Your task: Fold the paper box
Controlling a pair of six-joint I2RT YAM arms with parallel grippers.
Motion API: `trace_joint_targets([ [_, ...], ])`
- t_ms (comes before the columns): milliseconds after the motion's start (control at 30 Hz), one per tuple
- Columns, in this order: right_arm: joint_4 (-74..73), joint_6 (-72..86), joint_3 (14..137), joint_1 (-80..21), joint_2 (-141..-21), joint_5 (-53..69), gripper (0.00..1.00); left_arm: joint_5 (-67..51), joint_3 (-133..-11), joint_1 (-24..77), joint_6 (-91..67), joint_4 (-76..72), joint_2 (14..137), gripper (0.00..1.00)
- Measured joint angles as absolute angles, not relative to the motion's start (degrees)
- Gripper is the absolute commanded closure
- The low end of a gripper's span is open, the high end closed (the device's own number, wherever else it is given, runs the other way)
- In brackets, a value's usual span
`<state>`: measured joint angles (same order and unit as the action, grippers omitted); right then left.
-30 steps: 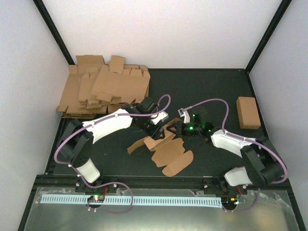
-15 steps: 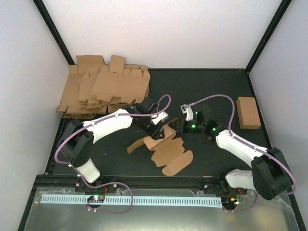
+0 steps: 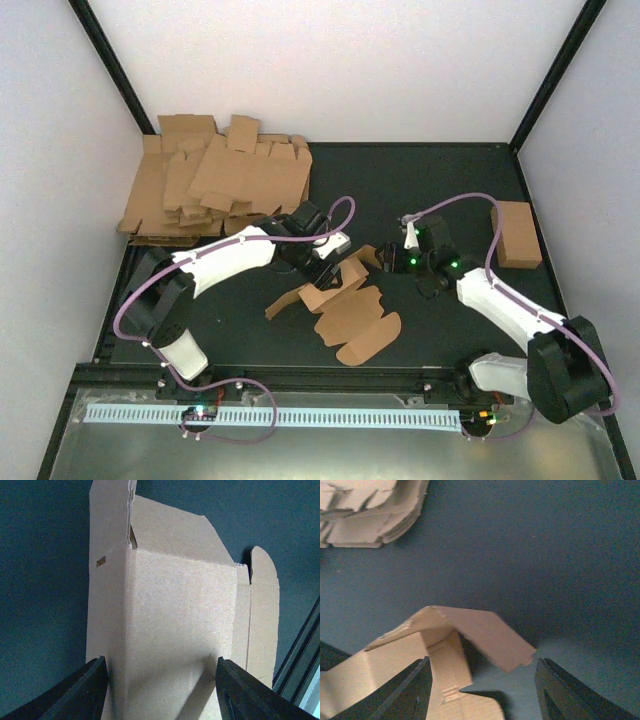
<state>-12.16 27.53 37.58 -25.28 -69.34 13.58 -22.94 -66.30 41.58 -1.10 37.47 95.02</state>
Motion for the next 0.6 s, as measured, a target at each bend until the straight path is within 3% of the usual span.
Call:
trace_joint_targets([
  [200, -12.45, 24.8, 37.67, -24.64, -72.07, 12.12, 0.36, -23.51, -66.3, 41.17, -1.08, 37.39, 95.02, 0.38],
  [300, -10.0, 23.31, 36.51, -24.64, -72.27, 12.97, 0.4, -23.92, -66.3, 40.71, -1.08, 37.17, 95.02, 0.38],
  [600, -5.45, 19.51, 37.3, -24.64, -79.55, 15.68, 0.8, -26.02, -66.3, 38.52, -1.02, 36.69, 95.02, 0.38],
])
